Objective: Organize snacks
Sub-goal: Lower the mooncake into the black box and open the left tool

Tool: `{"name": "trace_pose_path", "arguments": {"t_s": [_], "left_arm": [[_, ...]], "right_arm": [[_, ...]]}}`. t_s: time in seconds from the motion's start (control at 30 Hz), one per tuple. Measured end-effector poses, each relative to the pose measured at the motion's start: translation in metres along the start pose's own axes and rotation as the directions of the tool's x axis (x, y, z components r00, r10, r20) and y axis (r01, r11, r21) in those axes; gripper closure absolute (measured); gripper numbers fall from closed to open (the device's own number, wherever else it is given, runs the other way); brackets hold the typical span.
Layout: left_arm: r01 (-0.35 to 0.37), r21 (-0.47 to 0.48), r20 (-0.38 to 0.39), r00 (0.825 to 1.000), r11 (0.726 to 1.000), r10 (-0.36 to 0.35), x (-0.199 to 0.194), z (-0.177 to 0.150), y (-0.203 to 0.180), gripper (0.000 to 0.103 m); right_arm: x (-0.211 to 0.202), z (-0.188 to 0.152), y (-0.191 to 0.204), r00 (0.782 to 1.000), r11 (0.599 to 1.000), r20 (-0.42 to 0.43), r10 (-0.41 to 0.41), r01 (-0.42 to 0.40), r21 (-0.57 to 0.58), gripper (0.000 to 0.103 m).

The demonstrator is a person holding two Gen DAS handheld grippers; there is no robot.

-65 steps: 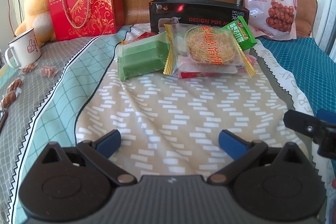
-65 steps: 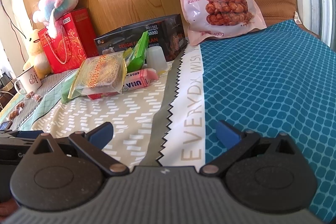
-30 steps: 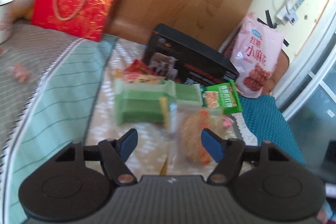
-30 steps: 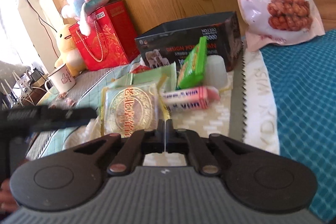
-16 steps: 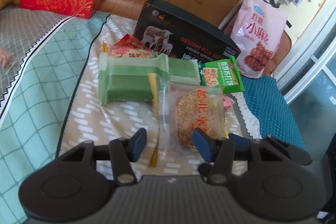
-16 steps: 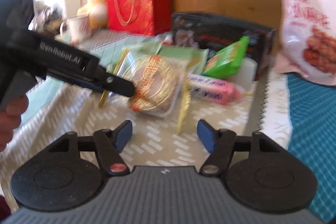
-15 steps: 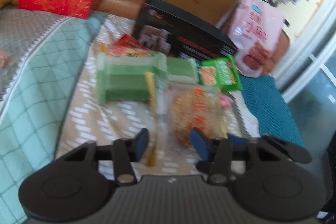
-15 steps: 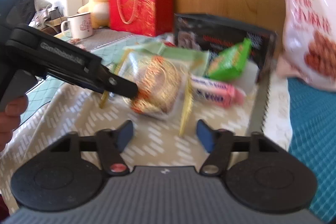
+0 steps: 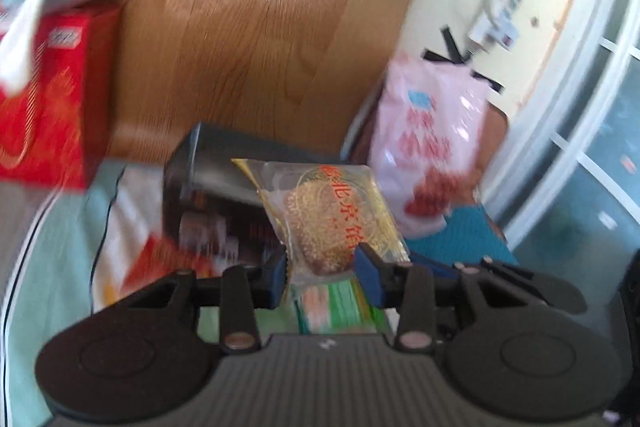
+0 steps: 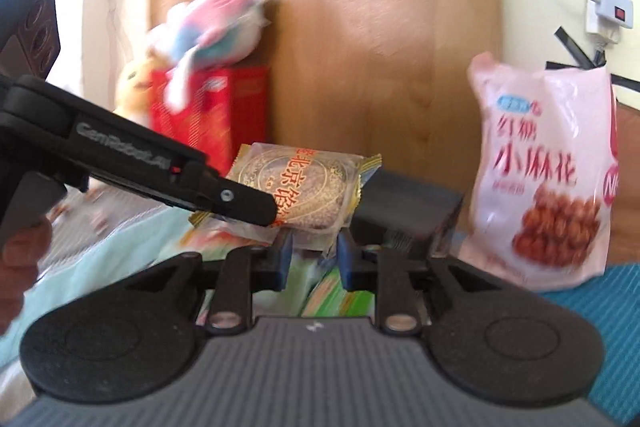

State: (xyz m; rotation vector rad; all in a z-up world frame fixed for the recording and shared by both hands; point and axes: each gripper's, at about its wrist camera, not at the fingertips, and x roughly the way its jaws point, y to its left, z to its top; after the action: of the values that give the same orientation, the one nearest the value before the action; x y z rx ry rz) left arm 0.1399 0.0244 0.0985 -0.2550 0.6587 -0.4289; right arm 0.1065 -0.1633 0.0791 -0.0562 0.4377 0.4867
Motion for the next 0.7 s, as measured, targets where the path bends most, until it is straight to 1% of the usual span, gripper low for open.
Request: {"name": "trace_pose_path", "arguments": {"t_s": [0.1,0.17,0.23,0.27,0.3,0.33,0.37,0.4,0.43,0.47,0.53,0.57,0.6,0.67,0.7], "left_arm": [[-0.013,-0.031,-0.002,1.000,0.999,0.013,0.035,0.030,0.006,0.066],[-0.037,-0.051,-0.028,0.999,0.998,0.036,0.059,0.039,0.013,0.066],[-0.080,-0.057,-0.045,0.996,0.995,0.077,0.074,0.043,0.019,0.067],[-0.098,-0.051,-0.035,0.995,0.994,0.096,0.075,0.043,0.022,0.067],[-0.107,-0.046,-0.006,0.994,0.993,0.107,0.070,0.043,0.026,0.064],[-0.116,-0.047,0.032,0.993,0.992,0.118,0.064,0.044,0.032,0.063],[-0.133,-0.059,0.066,0.988,0.989,0.137,0.057,0.044,0.040,0.062],[-0.155,-0.082,0.079,0.984,0.985,0.161,0.053,0.044,0.051,0.061],[-0.175,-0.107,0.074,0.980,0.979,0.183,0.053,0.045,0.062,0.061],[-0.193,-0.129,0.061,0.977,0.973,0.202,0.055,0.046,0.072,0.061],[-0.230,-0.160,0.029,0.971,0.960,0.237,0.062,0.044,0.089,0.063],[-0.239,-0.166,0.012,0.970,0.957,0.244,0.067,0.043,0.094,0.063],[-0.236,-0.171,-0.013,0.971,0.957,0.237,0.073,0.040,0.097,0.063],[-0.211,-0.172,-0.054,0.977,0.962,0.205,0.083,0.033,0.096,0.062],[-0.224,-0.159,-0.041,0.975,0.962,0.220,0.084,0.030,0.090,0.061]], "right_arm": [[0.035,0.016,-0.025,0.999,0.998,-0.001,-0.032,0.032,0.060,0.075],[0.053,0.020,-0.042,0.999,0.994,-0.025,-0.024,0.027,0.105,0.072],[0.066,0.020,-0.053,0.998,0.991,-0.034,-0.048,0.052,0.124,0.069],[0.066,0.020,-0.055,0.998,0.990,-0.029,-0.053,0.057,0.128,0.066],[0.061,0.017,-0.058,0.998,0.989,-0.018,-0.053,0.055,0.136,0.063],[0.056,0.015,-0.059,0.999,0.989,-0.005,-0.049,0.049,0.142,0.063],[0.047,0.011,-0.060,0.999,0.988,0.010,-0.041,0.039,0.152,0.063],[0.038,0.006,-0.061,0.999,0.985,0.016,-0.028,0.025,0.171,0.063],[0.032,0.002,-0.064,1.000,0.982,0.021,-0.007,0.003,0.190,0.063],[0.026,-0.004,-0.069,1.000,0.970,0.009,0.029,-0.030,0.240,0.062],[0.023,-0.014,-0.079,0.994,0.941,-0.001,0.107,-0.101,0.324,0.063],[0.024,-0.017,-0.084,0.990,0.922,-0.006,0.143,-0.131,0.364,0.064],[0.026,-0.020,-0.089,0.986,0.903,-0.015,0.164,-0.144,0.404,0.066],[0.029,-0.024,-0.090,0.986,0.890,-0.032,0.166,-0.136,0.434,0.067],[0.033,-0.026,-0.093,0.989,0.891,-0.040,0.146,-0.113,0.440,0.070]]}}
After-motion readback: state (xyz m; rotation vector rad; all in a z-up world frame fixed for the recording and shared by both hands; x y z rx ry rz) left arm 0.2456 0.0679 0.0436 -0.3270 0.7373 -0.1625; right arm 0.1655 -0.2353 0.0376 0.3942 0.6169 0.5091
